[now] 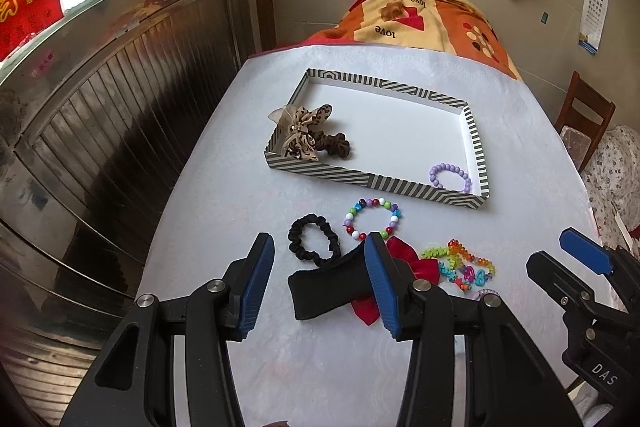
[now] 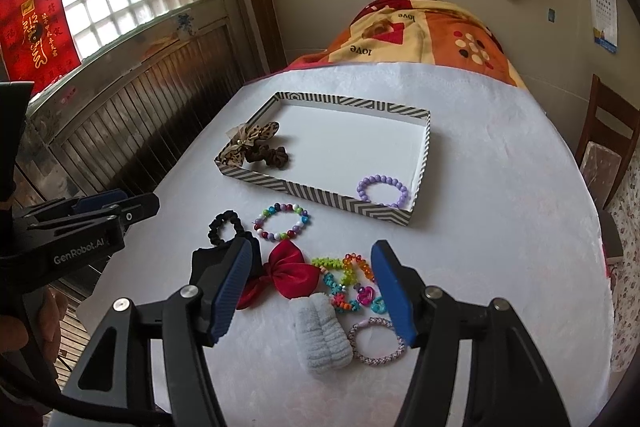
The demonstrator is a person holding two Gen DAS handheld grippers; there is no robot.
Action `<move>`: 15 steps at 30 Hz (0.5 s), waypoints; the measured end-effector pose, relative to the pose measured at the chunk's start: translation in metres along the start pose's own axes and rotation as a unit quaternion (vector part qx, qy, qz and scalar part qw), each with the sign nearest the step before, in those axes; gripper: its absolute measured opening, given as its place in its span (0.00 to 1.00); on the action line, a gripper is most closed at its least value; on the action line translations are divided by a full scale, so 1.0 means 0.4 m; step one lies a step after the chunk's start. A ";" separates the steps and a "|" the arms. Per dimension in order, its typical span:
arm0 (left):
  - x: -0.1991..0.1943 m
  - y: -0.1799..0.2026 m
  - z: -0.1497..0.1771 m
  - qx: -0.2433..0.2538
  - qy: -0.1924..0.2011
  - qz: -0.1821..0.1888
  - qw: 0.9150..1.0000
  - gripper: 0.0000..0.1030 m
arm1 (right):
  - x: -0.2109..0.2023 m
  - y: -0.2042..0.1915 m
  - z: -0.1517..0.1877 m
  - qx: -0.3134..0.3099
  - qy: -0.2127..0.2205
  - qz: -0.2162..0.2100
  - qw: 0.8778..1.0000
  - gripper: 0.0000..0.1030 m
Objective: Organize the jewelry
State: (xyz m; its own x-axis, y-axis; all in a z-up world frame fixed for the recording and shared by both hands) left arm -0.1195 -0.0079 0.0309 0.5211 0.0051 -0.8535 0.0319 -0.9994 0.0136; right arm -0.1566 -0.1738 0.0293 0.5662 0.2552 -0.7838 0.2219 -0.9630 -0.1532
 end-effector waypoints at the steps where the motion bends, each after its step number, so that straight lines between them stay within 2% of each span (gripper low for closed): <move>1: -0.001 -0.001 0.000 0.000 0.000 -0.001 1.000 0.36 | 0.001 0.000 0.000 0.001 -0.001 -0.001 1.000 0.63; 15: -0.002 -0.007 0.006 0.000 -0.001 -0.005 1.000 0.36 | -0.001 -0.007 -0.005 -0.006 -0.004 -0.001 1.000 0.64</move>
State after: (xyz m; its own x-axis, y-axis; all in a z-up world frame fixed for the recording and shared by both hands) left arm -0.1219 -0.0052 0.0304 0.5198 0.0147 -0.8542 0.0377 -0.9993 0.0058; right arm -0.1559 -0.1712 0.0311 0.5595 0.2573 -0.7879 0.2329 -0.9611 -0.1485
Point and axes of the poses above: each gripper's, at about its wrist camera, not at the fingertips, and x roughly the way its jaws point, y to its right, z to its underside, the point moved 9 cm from there along x, roughly the way its jaws point, and after that the axes turned 6 degrees about -y, right-handed, at the moved point
